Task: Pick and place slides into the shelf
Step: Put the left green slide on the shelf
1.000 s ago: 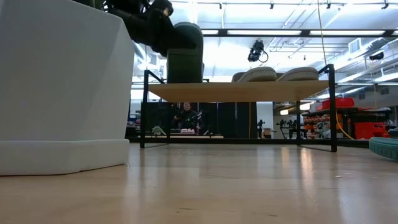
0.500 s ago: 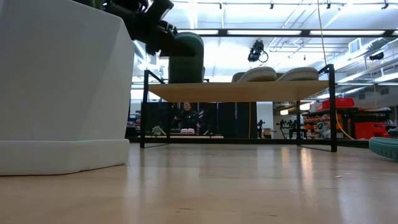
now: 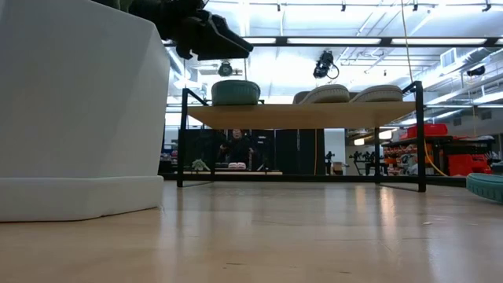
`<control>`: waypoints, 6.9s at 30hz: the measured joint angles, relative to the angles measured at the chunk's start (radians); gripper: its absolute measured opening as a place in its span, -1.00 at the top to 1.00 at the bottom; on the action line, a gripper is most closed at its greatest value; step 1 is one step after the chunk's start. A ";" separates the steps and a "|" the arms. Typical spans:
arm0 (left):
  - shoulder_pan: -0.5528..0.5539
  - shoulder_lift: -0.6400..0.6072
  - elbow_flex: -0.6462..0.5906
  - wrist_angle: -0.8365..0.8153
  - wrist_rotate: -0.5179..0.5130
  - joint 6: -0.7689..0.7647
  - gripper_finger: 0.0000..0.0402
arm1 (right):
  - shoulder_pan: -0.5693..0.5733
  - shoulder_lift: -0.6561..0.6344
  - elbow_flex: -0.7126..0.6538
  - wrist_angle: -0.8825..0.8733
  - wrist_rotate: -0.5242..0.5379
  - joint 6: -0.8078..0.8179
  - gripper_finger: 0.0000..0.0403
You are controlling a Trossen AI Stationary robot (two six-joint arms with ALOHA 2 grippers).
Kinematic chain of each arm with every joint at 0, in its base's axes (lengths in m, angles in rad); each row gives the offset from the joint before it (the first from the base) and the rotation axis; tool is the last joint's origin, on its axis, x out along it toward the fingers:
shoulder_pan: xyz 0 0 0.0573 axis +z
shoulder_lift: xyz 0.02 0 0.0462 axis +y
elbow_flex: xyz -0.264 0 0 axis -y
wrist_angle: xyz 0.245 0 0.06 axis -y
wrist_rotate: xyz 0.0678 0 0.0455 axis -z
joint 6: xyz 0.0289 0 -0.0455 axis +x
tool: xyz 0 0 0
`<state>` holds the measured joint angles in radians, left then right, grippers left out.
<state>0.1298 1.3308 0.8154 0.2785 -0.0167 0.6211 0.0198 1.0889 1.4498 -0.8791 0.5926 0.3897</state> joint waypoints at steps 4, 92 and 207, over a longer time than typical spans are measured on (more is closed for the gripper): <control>-0.020 -0.006 0.000 0.015 -0.044 -0.064 -0.67 | 0.000 0.000 0.000 0.000 -0.001 0.000 0.16; -0.194 -0.413 0.227 -0.748 -0.436 -0.539 -0.23 | -0.201 0.658 0.000 0.400 -0.564 -0.165 0.99; -0.154 -0.388 0.227 -0.693 -0.431 -0.559 -0.15 | -0.417 0.663 0.000 0.449 -0.681 -0.394 0.63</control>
<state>-0.0242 0.9428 1.0420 -0.4141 -0.4480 0.0620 -0.3973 1.7523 1.4498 -0.4303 -0.0887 -0.0040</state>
